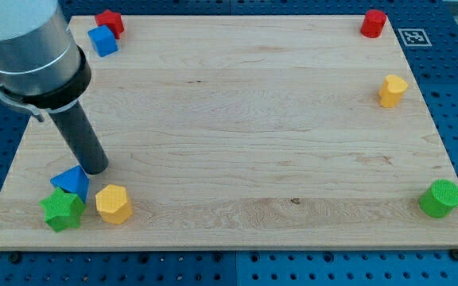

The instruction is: Move the hand to the bottom right of the hexagon

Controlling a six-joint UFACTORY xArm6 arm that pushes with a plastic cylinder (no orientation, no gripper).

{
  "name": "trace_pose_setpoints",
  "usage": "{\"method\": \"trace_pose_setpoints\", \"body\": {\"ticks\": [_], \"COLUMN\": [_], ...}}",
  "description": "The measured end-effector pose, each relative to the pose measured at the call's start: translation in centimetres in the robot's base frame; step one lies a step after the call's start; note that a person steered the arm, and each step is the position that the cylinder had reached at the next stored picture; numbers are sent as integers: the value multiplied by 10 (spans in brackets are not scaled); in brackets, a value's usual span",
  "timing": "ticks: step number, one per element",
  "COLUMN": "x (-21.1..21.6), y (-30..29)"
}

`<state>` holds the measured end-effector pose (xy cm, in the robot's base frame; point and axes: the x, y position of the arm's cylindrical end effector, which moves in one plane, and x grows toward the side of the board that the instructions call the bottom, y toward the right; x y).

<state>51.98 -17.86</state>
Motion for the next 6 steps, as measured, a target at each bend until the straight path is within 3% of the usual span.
{"method": "trace_pose_setpoints", "body": {"ticks": [1,3,5,6], "x": [-2,37,90,81], "y": [48,97,62,46]}}
